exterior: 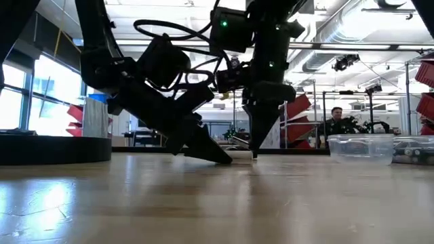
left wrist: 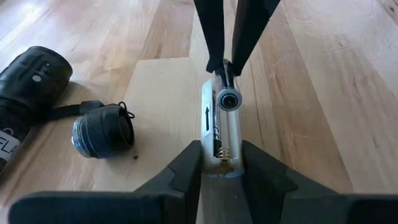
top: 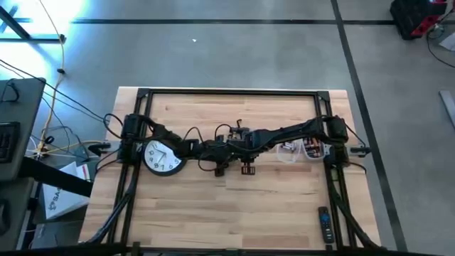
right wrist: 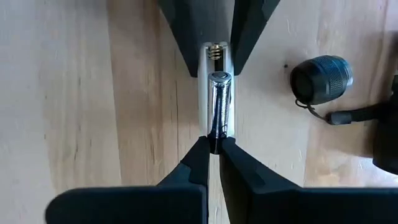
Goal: Insert battery
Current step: Insert the silver battery into the white battery case
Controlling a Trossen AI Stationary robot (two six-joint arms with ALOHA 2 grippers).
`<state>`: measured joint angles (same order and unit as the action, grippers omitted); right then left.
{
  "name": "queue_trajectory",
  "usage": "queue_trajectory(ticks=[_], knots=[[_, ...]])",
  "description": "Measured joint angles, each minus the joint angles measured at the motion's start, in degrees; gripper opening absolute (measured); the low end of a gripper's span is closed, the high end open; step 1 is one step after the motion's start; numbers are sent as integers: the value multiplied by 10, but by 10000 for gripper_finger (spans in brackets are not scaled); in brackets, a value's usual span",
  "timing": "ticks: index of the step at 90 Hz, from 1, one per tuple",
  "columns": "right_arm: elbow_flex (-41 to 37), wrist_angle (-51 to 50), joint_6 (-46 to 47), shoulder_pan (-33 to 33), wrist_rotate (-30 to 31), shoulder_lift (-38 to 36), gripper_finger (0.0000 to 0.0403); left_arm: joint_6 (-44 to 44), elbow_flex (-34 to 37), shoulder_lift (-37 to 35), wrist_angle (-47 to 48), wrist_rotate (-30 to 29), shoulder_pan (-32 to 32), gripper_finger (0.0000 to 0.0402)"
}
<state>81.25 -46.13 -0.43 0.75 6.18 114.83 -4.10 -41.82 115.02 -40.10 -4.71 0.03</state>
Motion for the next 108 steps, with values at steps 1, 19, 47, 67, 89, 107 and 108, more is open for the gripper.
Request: queue_trajectory(ticks=[1,19,47,67,89,107,108], knots=[[0,0,0,0,1,0,2,0,0,0,0,0,0,78],[0,-2,2,0,3,0,28,0,0,0,0,0,0,78],[0,2,4,0,3,0,53,0,0,0,0,0,0,78],[0,17,1,0,3,0,53,0,0,0,0,0,0,78],[0,21,0,0,3,0,53,0,0,0,0,0,0,78],[0,9,0,0,3,-12,52,0,0,0,0,0,0,78],[0,8,0,0,3,-14,52,0,0,0,0,0,0,78]])
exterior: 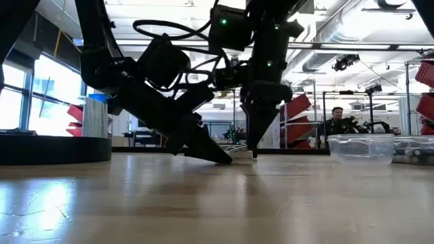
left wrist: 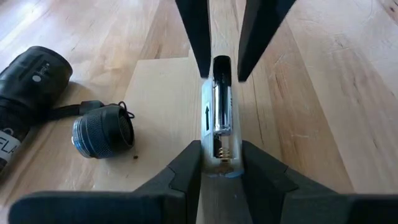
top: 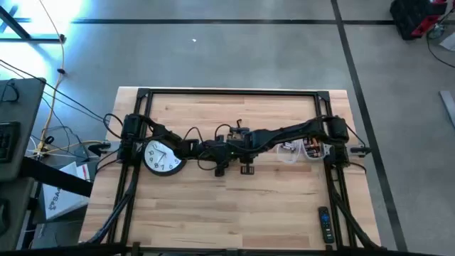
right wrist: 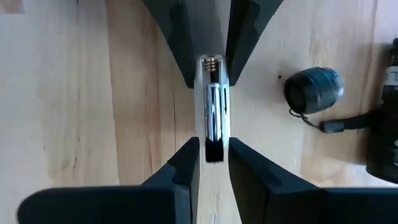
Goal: Insert battery
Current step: Insert the silver battery into the white battery case
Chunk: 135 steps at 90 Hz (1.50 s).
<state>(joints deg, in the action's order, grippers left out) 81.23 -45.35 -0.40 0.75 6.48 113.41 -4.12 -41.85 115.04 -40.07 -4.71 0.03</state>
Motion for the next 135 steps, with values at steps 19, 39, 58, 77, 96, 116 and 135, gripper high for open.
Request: queue_trajectory(ticks=[19,39,58,77,96,116,135], knots=[[0,-33,1,0,5,-27,52,0,0,0,0,0,0,78],[-44,-12,4,0,-2,-24,52,0,0,0,0,0,0,78],[-60,17,5,0,-8,-24,48,0,0,0,0,-1,0,78],[-60,30,-10,0,-3,-24,4,0,0,0,0,-2,0,78],[-60,32,-11,0,-2,-24,0,0,0,0,0,-3,0,78],[-60,57,-16,0,-2,-24,0,0,0,0,0,-3,0,78],[-60,62,-20,0,-2,-24,0,0,0,0,0,-3,0,78]])
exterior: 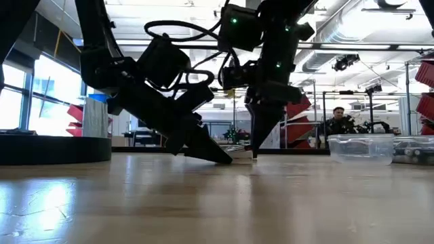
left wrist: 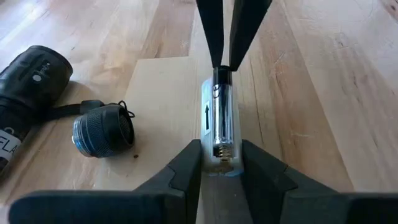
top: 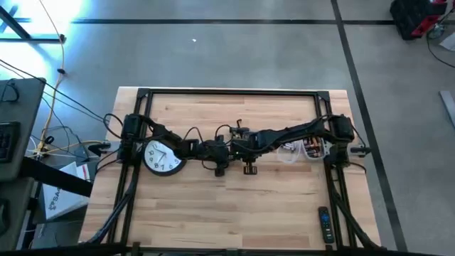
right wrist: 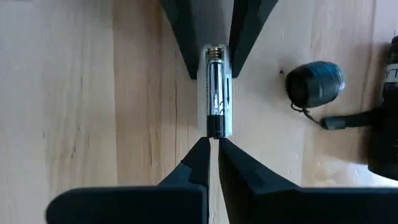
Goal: Insert battery
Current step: Insert the silver battery into the white battery case
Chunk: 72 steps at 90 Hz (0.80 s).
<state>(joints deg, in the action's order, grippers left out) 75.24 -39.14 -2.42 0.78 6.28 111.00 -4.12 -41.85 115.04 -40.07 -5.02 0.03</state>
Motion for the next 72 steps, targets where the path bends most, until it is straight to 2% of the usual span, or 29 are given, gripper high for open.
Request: queue_trajectory(ticks=[17,30,72], knots=[[8,-30,-2,0,2,0,0,0,0,0,0,0,0,78],[31,-64,-2,0,43,0,0,0,0,0,0,0,0,78],[18,-13,-1,3,20,0,0,0,0,0,0,-1,0,78]])
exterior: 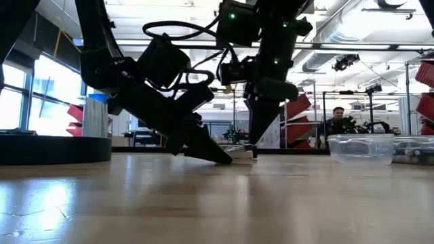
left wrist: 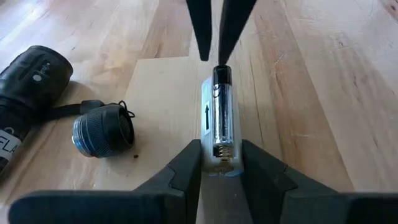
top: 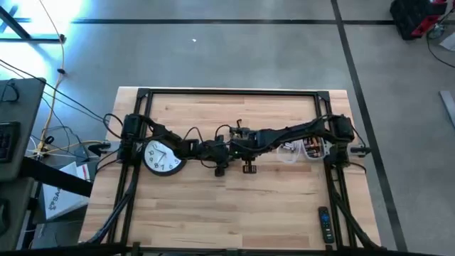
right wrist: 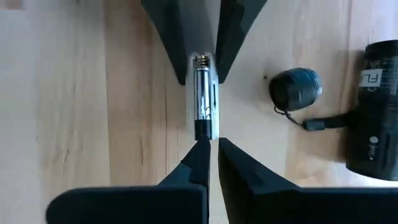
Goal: Insert battery
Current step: Insert the silver battery into the white battery case
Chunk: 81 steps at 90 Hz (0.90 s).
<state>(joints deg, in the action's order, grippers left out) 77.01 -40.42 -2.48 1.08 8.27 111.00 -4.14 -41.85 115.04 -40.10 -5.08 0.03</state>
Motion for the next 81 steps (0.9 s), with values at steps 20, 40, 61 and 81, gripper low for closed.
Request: queue_trajectory(ticks=[20,40,61,81], knots=[[0,14,-1,1,-2,0,0,0,0,0,0,0,0,78],[6,-14,-5,2,5,0,0,0,0,0,0,0,0,78],[9,-16,-2,2,3,0,0,0,0,0,0,0,0,78],[9,-9,-5,2,6,4,0,0,0,0,0,0,0,78]])
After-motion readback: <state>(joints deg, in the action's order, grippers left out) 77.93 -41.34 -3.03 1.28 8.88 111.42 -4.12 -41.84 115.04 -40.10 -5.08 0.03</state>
